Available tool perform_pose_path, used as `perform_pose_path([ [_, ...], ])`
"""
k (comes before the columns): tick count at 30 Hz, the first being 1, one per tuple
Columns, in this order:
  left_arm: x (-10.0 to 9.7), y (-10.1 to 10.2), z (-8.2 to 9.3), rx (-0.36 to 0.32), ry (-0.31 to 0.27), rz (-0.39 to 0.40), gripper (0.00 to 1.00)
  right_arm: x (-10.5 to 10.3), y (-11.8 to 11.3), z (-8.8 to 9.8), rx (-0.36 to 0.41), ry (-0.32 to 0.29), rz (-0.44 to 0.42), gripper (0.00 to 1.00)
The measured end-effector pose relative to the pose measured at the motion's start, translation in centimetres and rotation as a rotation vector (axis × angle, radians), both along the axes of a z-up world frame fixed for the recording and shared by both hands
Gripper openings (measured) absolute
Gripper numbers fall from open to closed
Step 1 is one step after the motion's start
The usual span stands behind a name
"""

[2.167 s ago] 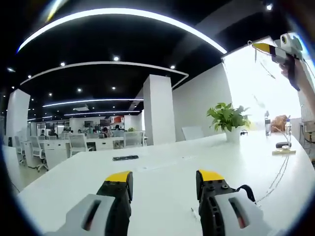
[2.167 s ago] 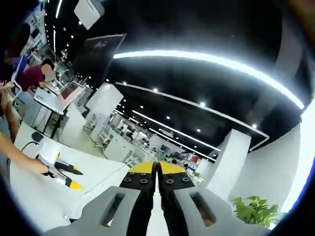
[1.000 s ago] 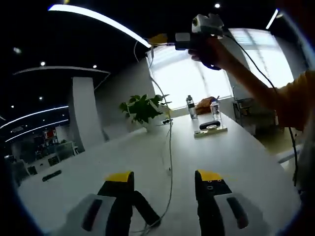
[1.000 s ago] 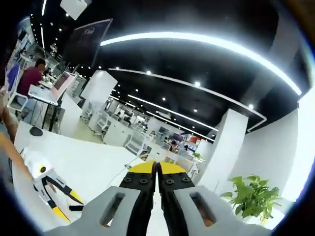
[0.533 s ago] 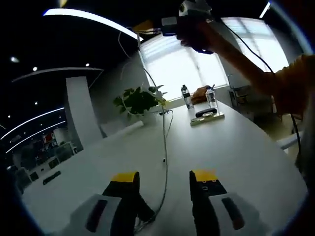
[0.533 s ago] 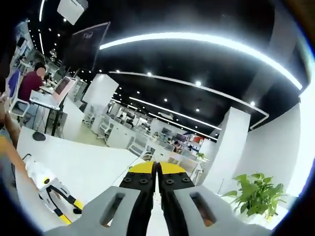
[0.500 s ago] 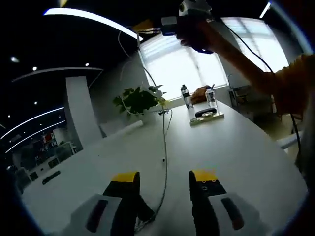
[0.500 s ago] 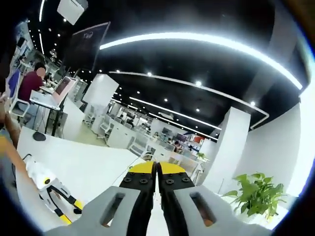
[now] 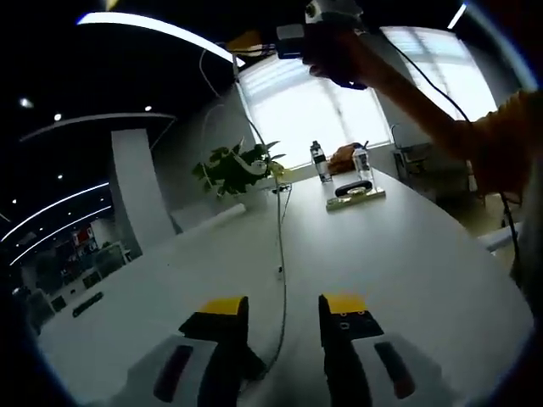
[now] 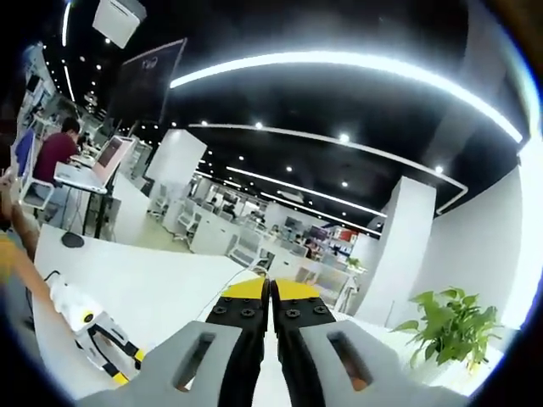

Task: Peel open the Velcro strap on the desktop, arrange the wired earphones neatly onto it, and close the Velcro strap to secure them.

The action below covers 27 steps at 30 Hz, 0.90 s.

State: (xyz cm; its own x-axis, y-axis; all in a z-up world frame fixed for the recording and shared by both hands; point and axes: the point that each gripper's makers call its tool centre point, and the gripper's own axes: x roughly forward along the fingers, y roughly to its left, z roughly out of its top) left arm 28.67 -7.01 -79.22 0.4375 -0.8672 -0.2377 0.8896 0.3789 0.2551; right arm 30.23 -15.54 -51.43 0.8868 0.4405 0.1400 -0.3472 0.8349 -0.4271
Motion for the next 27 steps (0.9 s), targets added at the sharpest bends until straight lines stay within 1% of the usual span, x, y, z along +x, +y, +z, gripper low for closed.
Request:
perform_pose_path([
  [7,0.0,-0.3,-0.4,0.003,-0.001,0.005,0.33,0.0,-0.4,0.1,0.008,-0.003,-0.004,0.04],
  [10,0.0,-0.5,-0.8,0.018,-0.003,0.007,0.32,-0.2,-0.6,0.3,0.010,-0.011,-0.004,0.04],
  [11,-0.1,-0.6,-0.9,0.030,-0.011,0.006,0.32,-0.3,-0.7,0.4,0.011,-0.011,-0.002,0.04],
  [15,-0.5,-0.5,-0.7,0.030,-0.038,0.007,0.30,-0.6,-0.8,0.5,0.013,-0.015,0.004,0.04],
  [23,-0.1,-0.3,-0.7,0.031,-0.039,0.025,0.28,-1.0,-1.1,0.6,0.027,-0.021,0.007,0.04],
  [27,0.0,-0.2,-0.7,0.038,-0.049,0.027,0.25,-1.0,-1.2,0.4,0.030,-0.017,0.003,0.04],
])
